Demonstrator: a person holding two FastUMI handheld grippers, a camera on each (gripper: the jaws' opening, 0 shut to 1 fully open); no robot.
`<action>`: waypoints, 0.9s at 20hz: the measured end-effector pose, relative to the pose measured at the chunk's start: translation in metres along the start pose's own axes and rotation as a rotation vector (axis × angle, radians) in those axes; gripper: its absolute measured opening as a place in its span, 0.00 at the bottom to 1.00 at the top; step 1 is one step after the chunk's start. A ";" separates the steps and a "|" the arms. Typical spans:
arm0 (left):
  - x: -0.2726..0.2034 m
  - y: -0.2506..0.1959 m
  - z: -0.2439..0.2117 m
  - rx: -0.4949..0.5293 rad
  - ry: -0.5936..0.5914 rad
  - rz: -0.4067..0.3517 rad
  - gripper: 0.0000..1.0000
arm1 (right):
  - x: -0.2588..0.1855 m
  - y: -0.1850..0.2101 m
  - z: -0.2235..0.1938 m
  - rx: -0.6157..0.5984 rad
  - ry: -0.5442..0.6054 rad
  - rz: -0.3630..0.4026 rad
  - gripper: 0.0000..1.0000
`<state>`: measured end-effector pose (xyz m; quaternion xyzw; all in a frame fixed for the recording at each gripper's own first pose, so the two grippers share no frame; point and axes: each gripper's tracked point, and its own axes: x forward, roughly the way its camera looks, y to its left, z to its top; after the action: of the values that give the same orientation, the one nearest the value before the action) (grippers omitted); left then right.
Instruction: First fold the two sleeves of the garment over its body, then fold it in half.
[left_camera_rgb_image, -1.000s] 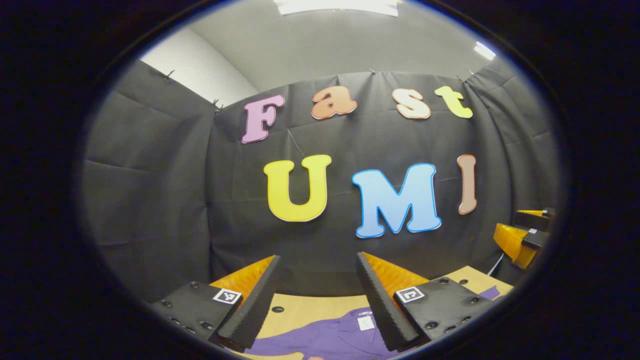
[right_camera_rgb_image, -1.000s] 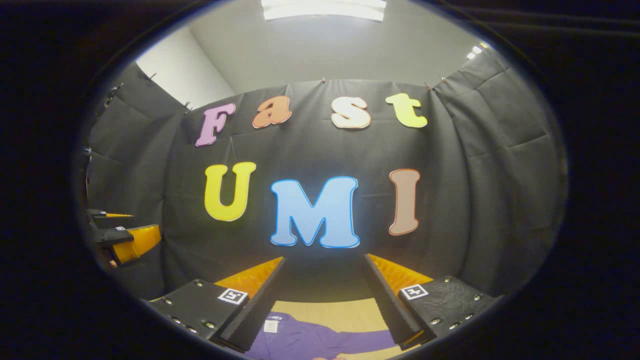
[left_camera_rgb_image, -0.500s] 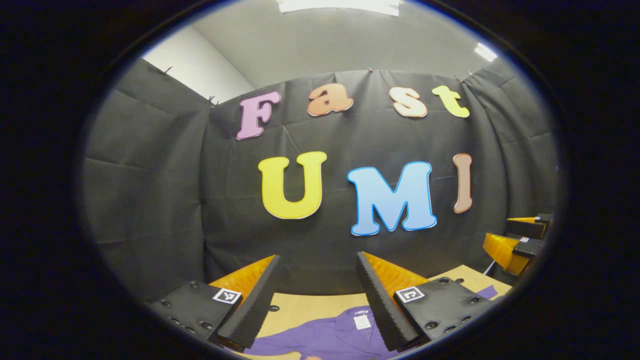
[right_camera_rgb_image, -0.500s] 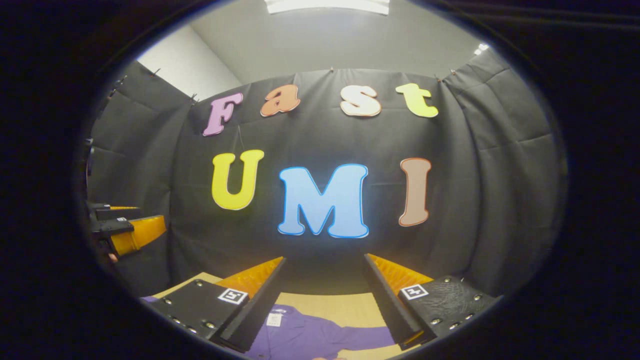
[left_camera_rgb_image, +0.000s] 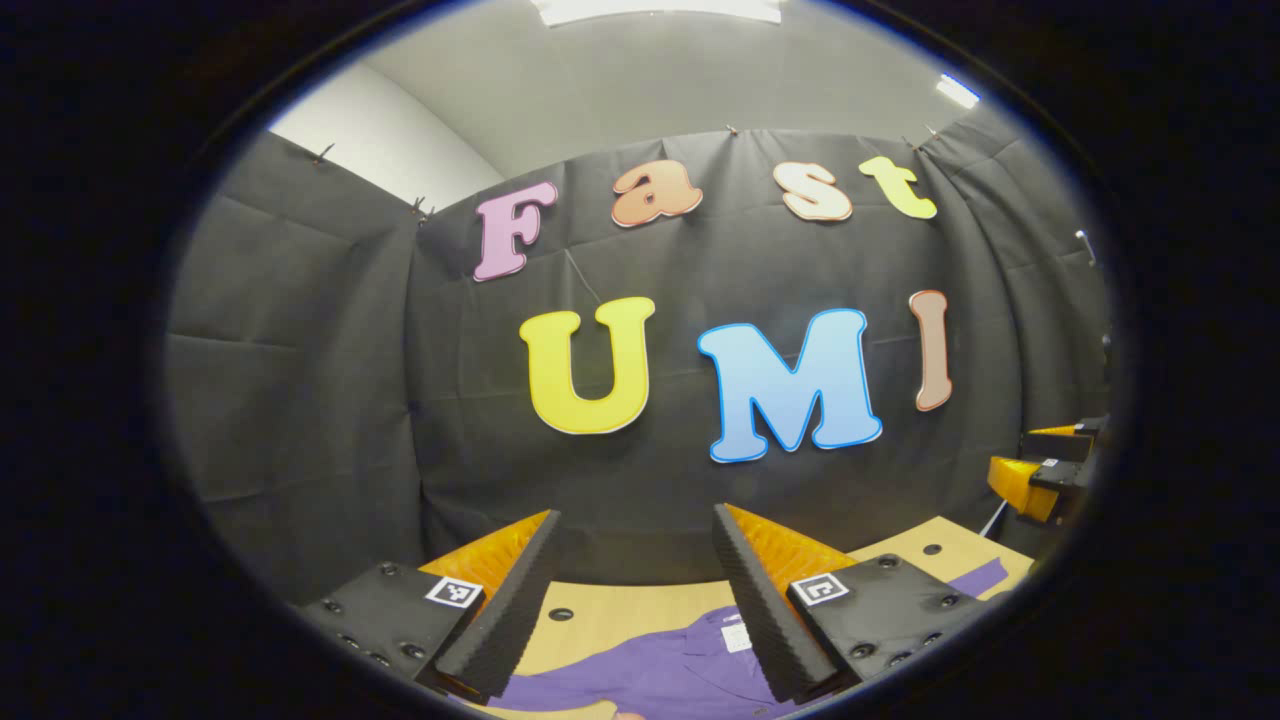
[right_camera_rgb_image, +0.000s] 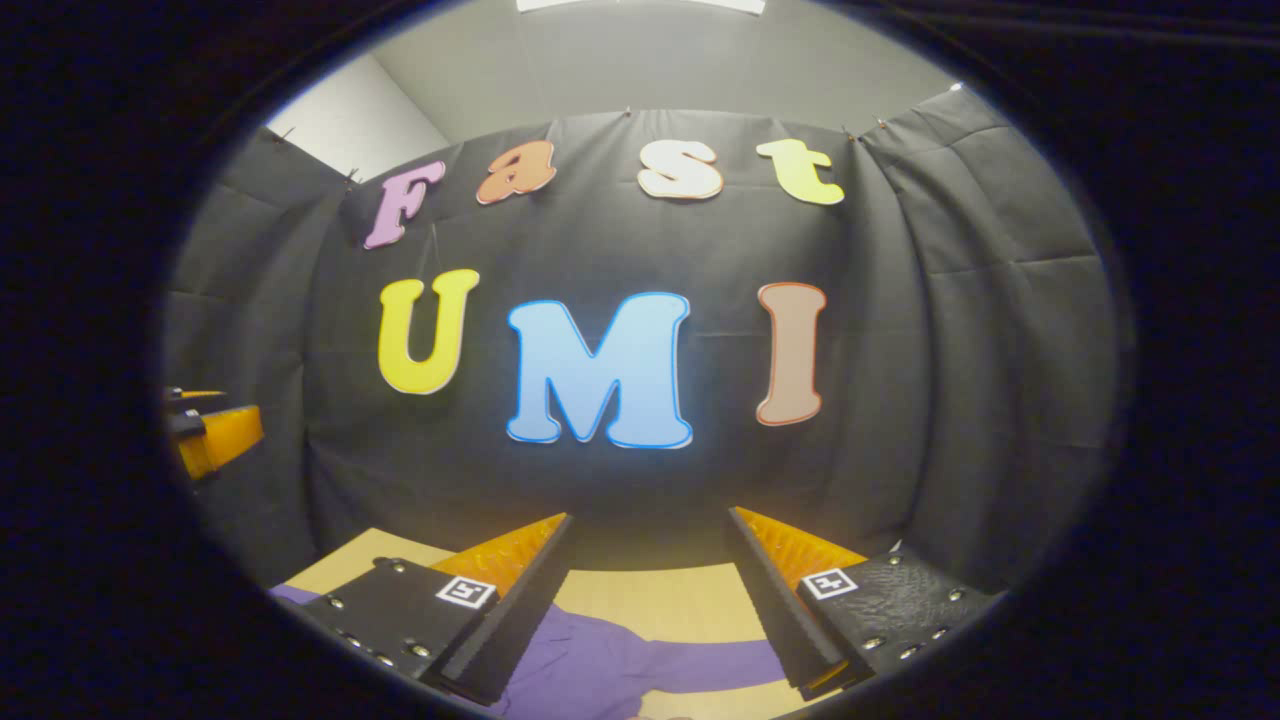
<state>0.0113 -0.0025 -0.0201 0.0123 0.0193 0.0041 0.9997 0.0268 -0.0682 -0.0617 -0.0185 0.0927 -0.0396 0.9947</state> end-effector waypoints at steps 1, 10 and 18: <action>-0.001 0.000 -0.001 0.004 0.001 0.002 0.94 | 0.006 -0.018 -0.007 -0.018 0.020 -0.032 0.95; -0.007 0.009 -0.021 0.031 0.041 0.031 0.94 | 0.045 -0.166 -0.156 0.037 0.370 -0.217 0.95; -0.010 0.026 -0.021 0.058 0.047 0.080 0.94 | 0.065 -0.230 -0.332 0.164 0.847 -0.248 0.95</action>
<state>0.0002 0.0237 -0.0400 0.0421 0.0421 0.0440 0.9973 0.0116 -0.3120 -0.3890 0.0673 0.4853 -0.1698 0.8551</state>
